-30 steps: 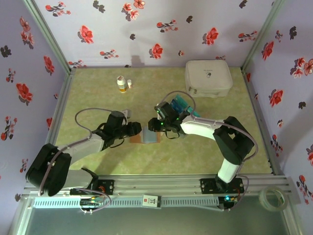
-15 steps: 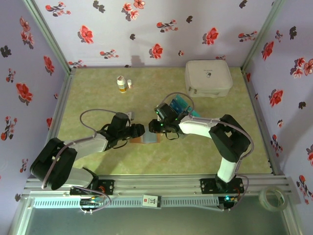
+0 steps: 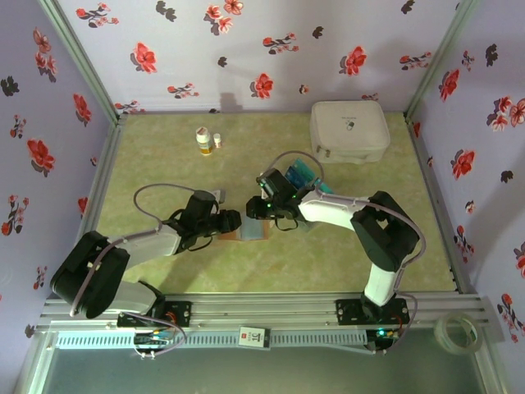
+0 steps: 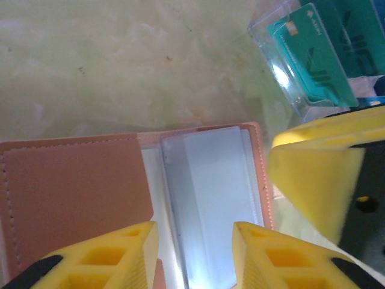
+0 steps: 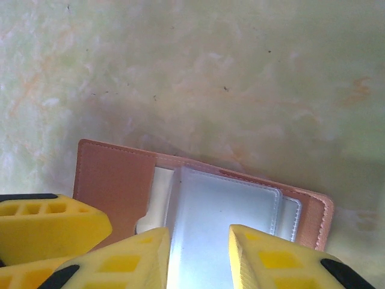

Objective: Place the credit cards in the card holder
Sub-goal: Flip over the card slot on the card holder.

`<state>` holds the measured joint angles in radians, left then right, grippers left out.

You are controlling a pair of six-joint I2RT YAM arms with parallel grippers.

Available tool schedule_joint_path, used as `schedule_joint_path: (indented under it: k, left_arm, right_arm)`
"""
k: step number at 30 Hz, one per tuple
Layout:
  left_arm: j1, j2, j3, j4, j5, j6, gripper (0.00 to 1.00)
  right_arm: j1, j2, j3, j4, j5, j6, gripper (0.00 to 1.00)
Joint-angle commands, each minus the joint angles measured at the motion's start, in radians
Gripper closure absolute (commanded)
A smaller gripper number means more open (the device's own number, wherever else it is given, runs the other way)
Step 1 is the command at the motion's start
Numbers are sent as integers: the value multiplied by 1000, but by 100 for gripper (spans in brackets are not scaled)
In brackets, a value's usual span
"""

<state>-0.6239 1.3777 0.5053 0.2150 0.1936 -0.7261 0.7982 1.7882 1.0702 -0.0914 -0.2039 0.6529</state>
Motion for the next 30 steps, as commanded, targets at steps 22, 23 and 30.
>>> schedule_joint_path:
  k: [22, 23, 30]
  left_arm:
    - [-5, 57, -45, 31, -40, 57, 63]
    - [-5, 59, -46, 34, -40, 56, 64]
    - [-5, 75, -45, 47, -40, 62, 64]
  right_arm:
    - [-6, 70, 50, -49, -21, -32, 71]
    - [-7, 74, 51, -49, -20, -33, 71]
    - [-10, 91, 53, -46, -15, -34, 71]
